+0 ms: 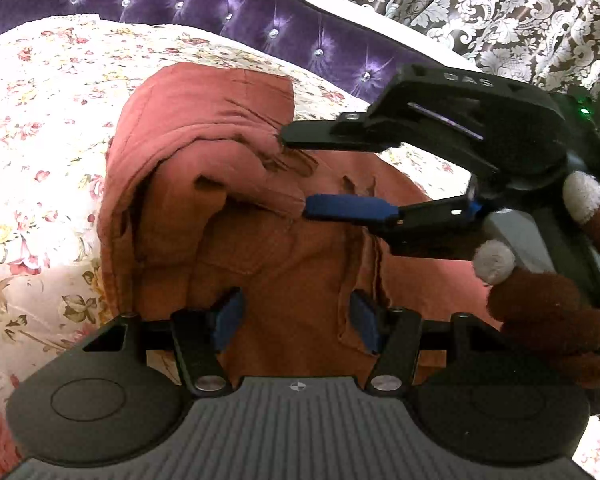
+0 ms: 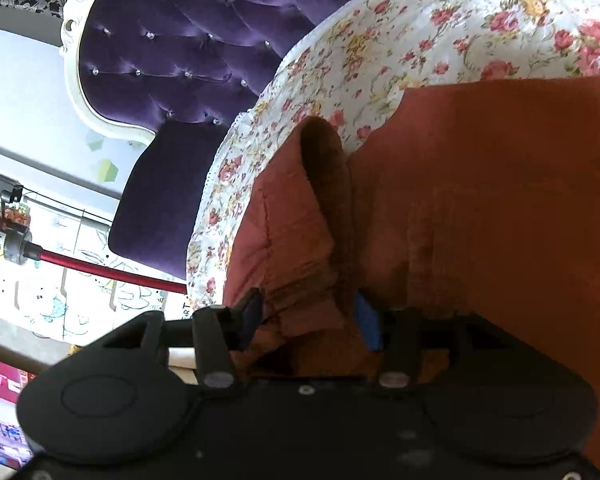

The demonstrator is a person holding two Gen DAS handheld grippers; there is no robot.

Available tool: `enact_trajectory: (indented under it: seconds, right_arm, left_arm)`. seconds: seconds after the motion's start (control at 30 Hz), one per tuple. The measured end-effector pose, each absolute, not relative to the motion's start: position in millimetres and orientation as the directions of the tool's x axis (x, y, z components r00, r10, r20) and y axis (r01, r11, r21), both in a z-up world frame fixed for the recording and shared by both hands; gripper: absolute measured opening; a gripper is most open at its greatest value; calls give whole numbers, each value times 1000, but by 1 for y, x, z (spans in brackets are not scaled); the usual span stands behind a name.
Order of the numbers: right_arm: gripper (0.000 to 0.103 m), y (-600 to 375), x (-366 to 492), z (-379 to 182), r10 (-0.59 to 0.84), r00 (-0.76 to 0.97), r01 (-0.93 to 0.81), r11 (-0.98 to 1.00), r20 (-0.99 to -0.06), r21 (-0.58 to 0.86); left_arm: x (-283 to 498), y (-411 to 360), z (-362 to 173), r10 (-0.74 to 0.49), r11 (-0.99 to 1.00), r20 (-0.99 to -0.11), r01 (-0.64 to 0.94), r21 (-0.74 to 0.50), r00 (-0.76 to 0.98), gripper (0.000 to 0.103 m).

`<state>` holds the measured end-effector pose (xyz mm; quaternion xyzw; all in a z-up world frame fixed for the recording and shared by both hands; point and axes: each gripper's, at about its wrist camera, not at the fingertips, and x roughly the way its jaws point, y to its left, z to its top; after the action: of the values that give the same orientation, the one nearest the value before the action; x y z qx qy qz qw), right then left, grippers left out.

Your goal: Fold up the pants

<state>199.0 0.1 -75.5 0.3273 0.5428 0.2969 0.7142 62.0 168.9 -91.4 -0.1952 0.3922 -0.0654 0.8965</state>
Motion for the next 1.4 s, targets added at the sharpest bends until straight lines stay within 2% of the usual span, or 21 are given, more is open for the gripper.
enact_trajectory:
  seconds: [0.2,0.23,0.27,0.3,0.33,0.5,0.6,0.9,1.13,1.23,1.3,1.4]
  right_arm:
    - [57,24,213,-88,764,221,-71,633,-606,771]
    - [51,28,214,-86,765,227,-90,633,-603,769]
    - [40,31,215,-84,771,228,-115,628,-595,770]
    - [20,36,215,-79,772,220,-147,630,-596,762]
    - [12,41,214,-71,765,216,-188,642,-606,743]
    - [10,46,198,-4,764,306,-403,645,-569,650]
    - [10,30,188,30,765,359,-459,644,-535,613]
    - [10,-79,152,76,663,541,-412,745,-517,525]
    - [10,-190,118,67,432,672,-204,889,-602,410]
    - [10,-221,103,45,351,666,-101,916,-658,387]
    - [11,-233,94,21,347,615,-66,918,-708,392]
    - [20,-238,84,-6,344,576,-41,918,-741,395]
  left_arm:
    - [62,167,-92,-266,917,-679,-38,-397,684,57]
    - [62,167,-92,-264,918,-680,-38,-395,684,57]
    - [62,166,-92,-262,919,-681,-38,-391,684,57]
    - [63,165,-91,-259,921,-683,-39,-388,683,57]
    - [63,164,-91,-255,922,-685,-41,-384,682,57]
    - [64,158,-87,-246,930,-698,-38,-365,673,58]
    - [62,152,-81,-250,936,-697,-17,-352,672,59]
    - [49,123,-60,-352,929,-684,147,-341,639,59]
    - [45,92,-70,-416,909,-730,279,-311,542,62]
    - [39,87,-75,-410,910,-752,284,-302,516,62]
    - [37,93,-75,-414,908,-760,281,-310,500,62]
    - [33,101,-71,-439,896,-766,292,-334,470,63]
